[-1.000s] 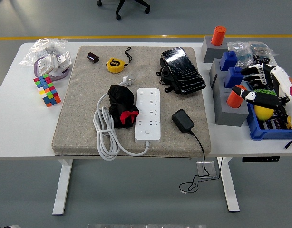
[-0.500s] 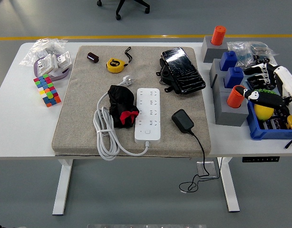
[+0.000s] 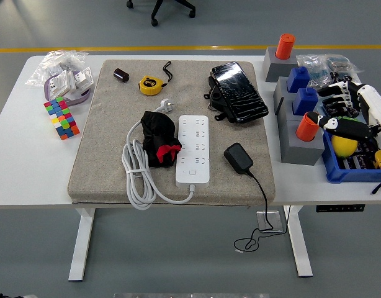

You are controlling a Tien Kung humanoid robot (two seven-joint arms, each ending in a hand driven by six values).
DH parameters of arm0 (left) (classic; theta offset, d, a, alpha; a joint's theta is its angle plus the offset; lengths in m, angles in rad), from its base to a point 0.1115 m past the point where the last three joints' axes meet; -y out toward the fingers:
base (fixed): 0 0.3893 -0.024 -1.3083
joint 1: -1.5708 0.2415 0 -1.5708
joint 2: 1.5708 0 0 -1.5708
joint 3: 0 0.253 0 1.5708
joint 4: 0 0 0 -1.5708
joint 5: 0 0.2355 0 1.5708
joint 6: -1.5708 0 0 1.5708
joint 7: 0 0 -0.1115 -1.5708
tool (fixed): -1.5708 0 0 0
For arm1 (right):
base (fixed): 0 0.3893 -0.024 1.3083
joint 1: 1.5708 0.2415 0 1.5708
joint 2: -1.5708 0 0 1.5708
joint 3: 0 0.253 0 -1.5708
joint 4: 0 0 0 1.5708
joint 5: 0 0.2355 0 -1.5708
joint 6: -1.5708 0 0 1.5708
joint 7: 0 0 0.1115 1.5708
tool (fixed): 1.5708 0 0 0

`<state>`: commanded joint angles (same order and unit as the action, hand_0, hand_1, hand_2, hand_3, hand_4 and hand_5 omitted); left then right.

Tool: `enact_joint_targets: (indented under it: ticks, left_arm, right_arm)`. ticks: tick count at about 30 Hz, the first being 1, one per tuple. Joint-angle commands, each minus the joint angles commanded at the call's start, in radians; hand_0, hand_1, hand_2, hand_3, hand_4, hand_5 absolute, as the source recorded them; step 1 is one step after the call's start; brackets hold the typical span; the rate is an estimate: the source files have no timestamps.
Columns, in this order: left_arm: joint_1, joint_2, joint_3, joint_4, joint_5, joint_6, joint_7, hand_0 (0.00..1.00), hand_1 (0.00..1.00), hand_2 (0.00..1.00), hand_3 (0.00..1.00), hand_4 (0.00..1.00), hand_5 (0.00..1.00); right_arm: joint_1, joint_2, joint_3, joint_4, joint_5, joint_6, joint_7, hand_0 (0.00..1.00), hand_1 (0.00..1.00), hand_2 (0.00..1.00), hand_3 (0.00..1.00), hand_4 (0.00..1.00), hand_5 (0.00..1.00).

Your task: Pull the plug out and thorw away

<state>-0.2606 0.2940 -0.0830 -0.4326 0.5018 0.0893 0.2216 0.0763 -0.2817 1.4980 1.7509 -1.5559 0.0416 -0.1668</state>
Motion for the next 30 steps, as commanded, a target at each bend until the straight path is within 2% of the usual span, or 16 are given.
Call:
enact_joint_targets:
  ticks: [7,16,30]
  left_arm:
    - [-0.004,0.008,-0.006,0.006,-0.002,0.002,-0.001,0.550,0.686,0.712,0.713,0.929,0.545]
    - [0.005,-0.006,0.016,0.004,-0.006,-0.001,0.002,0.552,0.686,0.712,0.715,0.929,0.545]
    - [0.002,-0.005,0.015,0.005,-0.006,0.001,0.001,0.548,0.686,0.711,0.714,0.926,0.544]
  right_arm:
    - [-0.002,0.003,-0.002,0.001,0.001,0.000,0.000,0.628,0.611,0.668,0.612,0.926,0.275]
    - [-0.012,0.010,0.021,0.002,-0.002,0.003,-0.002,0.628,0.612,0.669,0.612,0.927,0.277]
    - [-0.010,0.008,0.029,0.000,-0.003,0.007,-0.005,0.629,0.611,0.669,0.612,0.928,0.278]
